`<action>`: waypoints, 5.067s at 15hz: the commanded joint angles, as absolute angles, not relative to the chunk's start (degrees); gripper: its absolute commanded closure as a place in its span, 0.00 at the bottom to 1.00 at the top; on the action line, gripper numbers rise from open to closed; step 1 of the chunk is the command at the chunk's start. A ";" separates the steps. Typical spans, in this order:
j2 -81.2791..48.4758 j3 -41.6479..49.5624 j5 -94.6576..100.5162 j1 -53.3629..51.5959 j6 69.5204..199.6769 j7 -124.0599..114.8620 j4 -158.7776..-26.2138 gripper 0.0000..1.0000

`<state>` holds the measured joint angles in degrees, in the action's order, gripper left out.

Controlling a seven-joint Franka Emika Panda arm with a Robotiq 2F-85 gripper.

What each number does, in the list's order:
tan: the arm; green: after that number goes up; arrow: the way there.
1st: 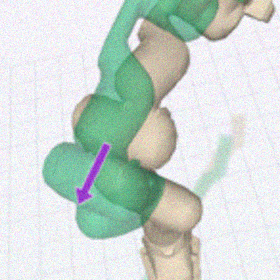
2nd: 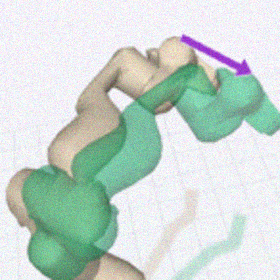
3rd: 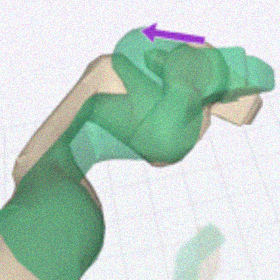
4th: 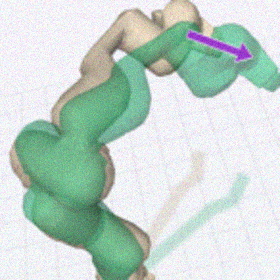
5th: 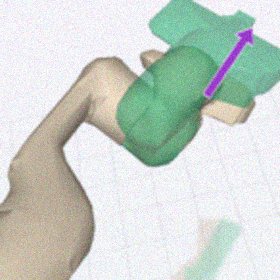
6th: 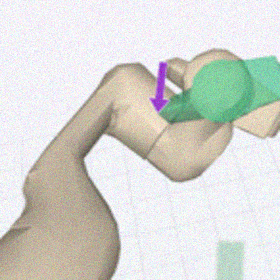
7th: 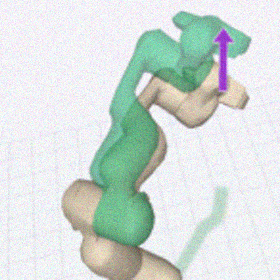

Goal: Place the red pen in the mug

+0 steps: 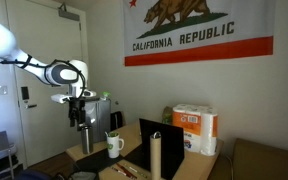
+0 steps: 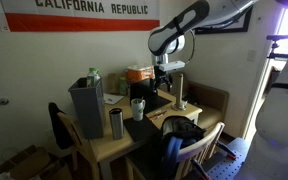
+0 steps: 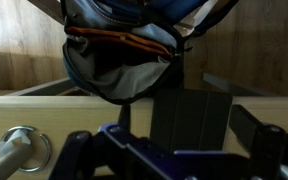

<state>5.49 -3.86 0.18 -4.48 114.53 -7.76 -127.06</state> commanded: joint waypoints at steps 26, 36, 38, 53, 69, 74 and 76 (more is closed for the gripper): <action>-46.86 10.78 3.61 -6.05 139.73 -57.83 -93.36 0.00; -50.03 11.70 3.82 -7.50 140.45 -60.63 -92.58 0.00; -49.96 11.98 3.87 -7.52 140.63 -60.80 -92.86 0.00; -48.28 13.14 3.76 -7.59 141.55 -61.15 -95.99 0.95; -33.84 9.94 5.62 -8.86 128.52 -49.86 -100.42 0.73; -35.46 9.35 6.23 -8.52 128.21 -49.89 -100.06 0.44; -36.61 9.33 6.48 -8.43 129.16 -49.83 -100.52 0.28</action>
<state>-36.12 9.89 5.47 -8.98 128.35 -50.41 -99.19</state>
